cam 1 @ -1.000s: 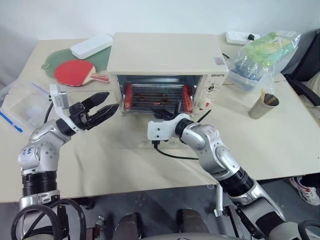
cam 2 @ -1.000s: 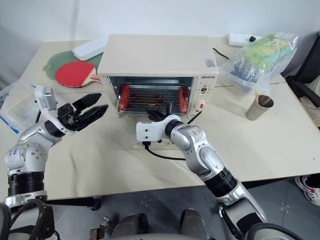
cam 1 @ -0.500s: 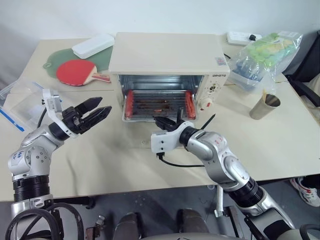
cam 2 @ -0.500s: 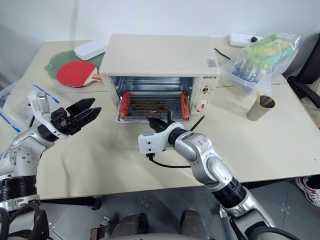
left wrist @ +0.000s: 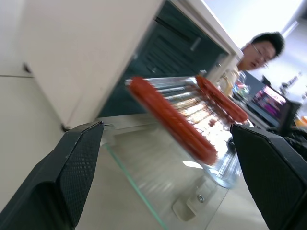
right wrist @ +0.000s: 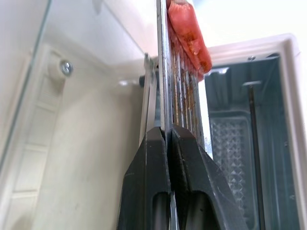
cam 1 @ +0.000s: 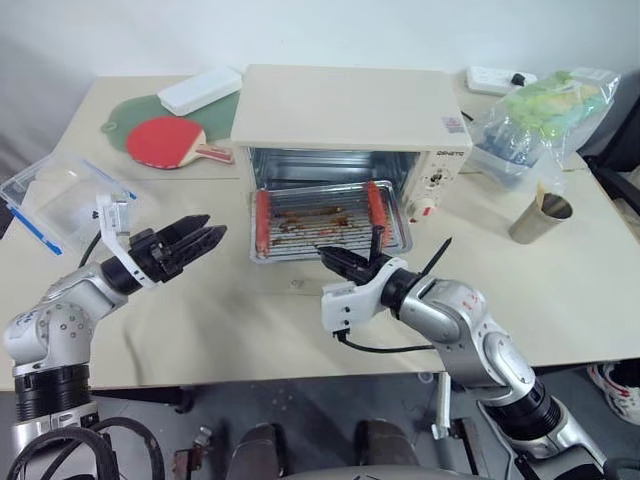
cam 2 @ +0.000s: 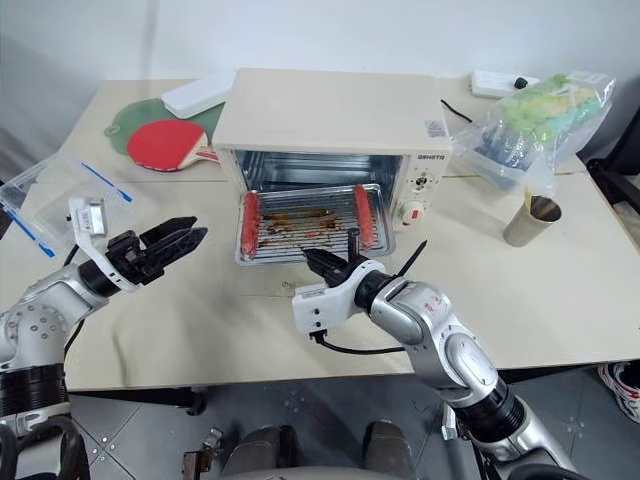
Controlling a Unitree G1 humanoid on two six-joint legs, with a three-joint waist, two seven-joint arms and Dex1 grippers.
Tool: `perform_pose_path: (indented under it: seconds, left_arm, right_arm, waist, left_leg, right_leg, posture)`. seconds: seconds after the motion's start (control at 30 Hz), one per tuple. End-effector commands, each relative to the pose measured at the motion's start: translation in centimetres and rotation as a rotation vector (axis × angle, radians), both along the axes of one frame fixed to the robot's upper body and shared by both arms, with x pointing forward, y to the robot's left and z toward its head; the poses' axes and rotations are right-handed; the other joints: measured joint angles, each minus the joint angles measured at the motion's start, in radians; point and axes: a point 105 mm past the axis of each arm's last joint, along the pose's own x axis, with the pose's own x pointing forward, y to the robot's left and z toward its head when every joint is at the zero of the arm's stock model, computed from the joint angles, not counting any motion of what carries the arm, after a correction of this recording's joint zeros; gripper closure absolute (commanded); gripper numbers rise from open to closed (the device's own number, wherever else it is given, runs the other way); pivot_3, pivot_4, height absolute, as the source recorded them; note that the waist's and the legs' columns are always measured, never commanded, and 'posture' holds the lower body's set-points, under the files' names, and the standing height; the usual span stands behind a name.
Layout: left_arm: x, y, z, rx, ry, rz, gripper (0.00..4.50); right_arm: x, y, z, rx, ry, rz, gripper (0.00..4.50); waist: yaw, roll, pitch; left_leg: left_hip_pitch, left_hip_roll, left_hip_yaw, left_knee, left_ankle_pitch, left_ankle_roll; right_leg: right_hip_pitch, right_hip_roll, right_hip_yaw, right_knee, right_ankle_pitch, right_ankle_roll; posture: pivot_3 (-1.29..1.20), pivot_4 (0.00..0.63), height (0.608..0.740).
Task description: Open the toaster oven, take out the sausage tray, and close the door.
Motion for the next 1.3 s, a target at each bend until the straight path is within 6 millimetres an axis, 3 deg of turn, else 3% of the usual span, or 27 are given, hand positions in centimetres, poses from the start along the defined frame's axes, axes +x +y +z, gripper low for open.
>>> perform_pose_path:
  seconds: [0.03, 0.23, 0.53, 0.97, 1.3]
  left_arm:
    - [-0.6, 0.4, 1.2, -0.036, -0.008, 0.021, 0.0]
    - [-1.2, 0.1, 0.2, -0.062, 0.125, -0.002, 0.0]
    - [-2.5, -0.9, -1.7, -0.183, 0.466, -0.16, 0.0]
    - [-2.0, -3.7, -1.5, -0.213, 0.49, -0.234, 0.0]
    - [0.3, -5.3, -1.3, -0.202, 0.489, -0.242, 0.0]
  right_arm:
    - [-1.5, -0.1, 2.4, 0.069, -0.093, 0.069, 4.46]
    - [-2.9, -0.4, 1.9, 0.056, -0.082, 0.152, 4.46]
    - [-2.7, -1.3, 1.8, 0.023, -0.096, 0.175, 4.46]
    - [-2.4, -1.2, 2.1, 0.011, -0.108, 0.193, 4.46]
    - [-2.6, -0.9, 2.5, 0.014, -0.116, 0.218, 4.46]
  waist:
    - [0.008, 0.0, 0.0]
    - [0.013, 0.0, 0.0]
    - [0.012, -0.001, 0.0]
    - [0.013, -0.001, 0.0]
    - [0.015, -0.001, 0.0]
  left_leg:
    - [0.0, 0.0, 0.0, 0.0, 0.0, 0.0]
    - [0.0, 0.0, 0.0, 0.001, 0.0, 0.0]
    - [0.0, 0.0, -0.001, 0.002, 0.0, 0.0]
    - [0.0, 0.0, 0.0, 0.002, 0.0, 0.0]
    - [0.0, 0.0, 0.0, 0.003, 0.0, 0.0]
  right_leg:
    - [0.0, 0.0, 0.0, 0.0, 0.0, 0.0]
    - [0.001, 0.0, 0.001, 0.0, 0.0, 0.0]
    - [0.001, 0.0, 0.001, 0.0, 0.0, 0.0]
    - [0.001, 0.0, 0.002, 0.0, 0.0, 0.0]
    - [0.001, 0.0, 0.002, 0.0, 0.0, 0.0]
  posture:
    - [0.0, 0.15, 0.74]
    - [0.0, 0.15, 0.74]
    - [0.0, 0.15, 0.74]
    - [0.0, 0.15, 0.74]
    - [0.0, 0.15, 0.74]
